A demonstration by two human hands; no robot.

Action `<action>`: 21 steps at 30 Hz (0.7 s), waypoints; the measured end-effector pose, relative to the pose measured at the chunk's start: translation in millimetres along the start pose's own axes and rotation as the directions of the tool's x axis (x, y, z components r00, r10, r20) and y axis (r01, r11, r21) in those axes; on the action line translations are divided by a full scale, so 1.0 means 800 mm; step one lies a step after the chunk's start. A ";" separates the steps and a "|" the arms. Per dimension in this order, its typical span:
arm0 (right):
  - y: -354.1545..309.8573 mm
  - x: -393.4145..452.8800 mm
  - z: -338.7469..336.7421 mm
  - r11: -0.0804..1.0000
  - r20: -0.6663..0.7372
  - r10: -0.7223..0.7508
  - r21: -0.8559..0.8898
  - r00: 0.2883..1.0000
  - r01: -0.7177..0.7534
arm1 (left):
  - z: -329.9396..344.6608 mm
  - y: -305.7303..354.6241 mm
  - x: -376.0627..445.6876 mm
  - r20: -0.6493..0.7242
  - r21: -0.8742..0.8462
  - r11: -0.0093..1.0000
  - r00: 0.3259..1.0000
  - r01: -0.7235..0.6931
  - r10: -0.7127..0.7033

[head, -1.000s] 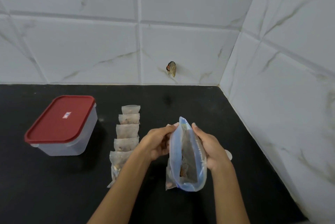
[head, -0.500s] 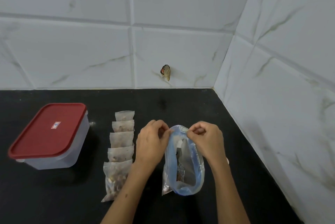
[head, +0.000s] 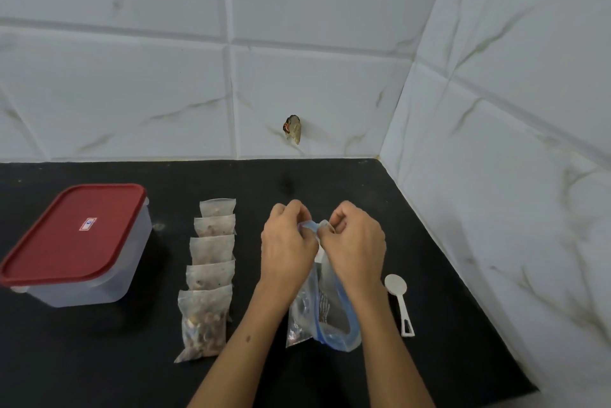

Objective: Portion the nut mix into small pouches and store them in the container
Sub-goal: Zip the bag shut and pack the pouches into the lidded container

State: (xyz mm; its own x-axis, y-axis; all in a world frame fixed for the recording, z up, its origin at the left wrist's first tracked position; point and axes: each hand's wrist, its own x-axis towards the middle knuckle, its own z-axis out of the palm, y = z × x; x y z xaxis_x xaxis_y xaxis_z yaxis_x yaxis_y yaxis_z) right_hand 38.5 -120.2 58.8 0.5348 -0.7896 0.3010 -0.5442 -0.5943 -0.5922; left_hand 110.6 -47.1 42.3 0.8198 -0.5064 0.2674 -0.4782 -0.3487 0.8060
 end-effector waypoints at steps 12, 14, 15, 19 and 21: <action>0.020 -0.003 -0.009 0.972 0.080 0.014 0.234 0.997 -0.032 | -0.008 -0.006 -0.011 -0.013 0.065 0.997 0.999 -0.049 0.050; 0.014 -0.005 -0.007 0.988 0.017 0.001 0.156 1.000 -0.004 | -0.006 0.000 -0.012 -0.019 0.174 0.981 0.996 -0.088 0.093; 0.011 -0.008 -0.005 0.993 -0.020 0.005 0.118 1.000 -0.002 | -0.005 0.001 -0.014 -0.008 0.198 0.975 0.995 -0.097 0.100; 0.003 -0.012 0.001 0.994 -0.102 -0.003 0.111 0.995 0.014 | -0.001 0.010 -0.019 0.039 0.040 0.999 0.999 0.020 -0.022; 0.007 -0.010 -0.011 0.948 -0.021 0.048 0.315 0.999 -0.039 | -0.006 0.013 -0.021 0.076 0.042 0.991 0.989 0.127 -0.130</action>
State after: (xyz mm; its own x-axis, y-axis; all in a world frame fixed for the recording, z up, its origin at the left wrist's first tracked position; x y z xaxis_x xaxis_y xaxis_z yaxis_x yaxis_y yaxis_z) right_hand 25.9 -118.4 59.6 0.4941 -0.8202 0.2882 -0.3332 -0.4849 -0.8086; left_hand 93.5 -38.4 48.4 0.8485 -0.5156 0.1195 -0.3834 -0.4431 0.8103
